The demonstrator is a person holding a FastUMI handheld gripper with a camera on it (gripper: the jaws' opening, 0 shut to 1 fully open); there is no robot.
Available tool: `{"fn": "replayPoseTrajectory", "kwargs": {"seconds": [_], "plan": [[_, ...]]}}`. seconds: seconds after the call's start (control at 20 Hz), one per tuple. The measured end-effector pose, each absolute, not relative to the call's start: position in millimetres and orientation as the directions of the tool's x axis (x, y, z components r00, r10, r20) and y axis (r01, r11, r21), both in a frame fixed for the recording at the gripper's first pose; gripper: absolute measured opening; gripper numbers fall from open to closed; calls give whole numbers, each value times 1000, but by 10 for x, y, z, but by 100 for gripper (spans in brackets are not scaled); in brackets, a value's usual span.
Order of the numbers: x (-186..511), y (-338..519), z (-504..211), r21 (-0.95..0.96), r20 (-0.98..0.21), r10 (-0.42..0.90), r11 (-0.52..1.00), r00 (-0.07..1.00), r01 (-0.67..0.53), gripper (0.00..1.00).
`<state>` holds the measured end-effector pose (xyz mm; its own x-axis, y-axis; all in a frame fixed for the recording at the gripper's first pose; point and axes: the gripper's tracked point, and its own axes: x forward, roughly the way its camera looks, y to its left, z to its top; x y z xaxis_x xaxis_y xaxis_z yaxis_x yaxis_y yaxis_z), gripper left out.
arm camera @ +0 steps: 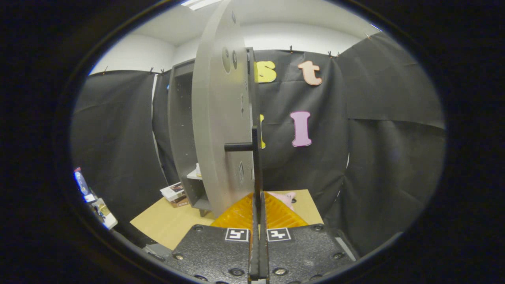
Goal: Open the shoe cabinet door, grab the shoes and put them into the shoe cabinet, then close the shoe cabinet door.
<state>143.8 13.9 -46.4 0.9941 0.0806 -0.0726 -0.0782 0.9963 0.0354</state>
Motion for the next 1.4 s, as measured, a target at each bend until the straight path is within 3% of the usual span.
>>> {"fn": "replayPoseTrajectory", "kwargs": {"seconds": [0.15, 0.4, 0.6, 0.75, 1.4], "plan": [[1337, 57, -510, 16, -73, 31, 999, 997, -29, 8], [1076, -89, -586, 16, -73, -124, 992, 990, 126, 65], [971, -31, -640, 4, -39, -206, 978, 978, 206, 96], [989, 103, -758, -14, -49, -200, 980, 979, 199, 100], [1363, 1150, -1951, -69, -250, 114, 988, 962, -135, 100]]}}
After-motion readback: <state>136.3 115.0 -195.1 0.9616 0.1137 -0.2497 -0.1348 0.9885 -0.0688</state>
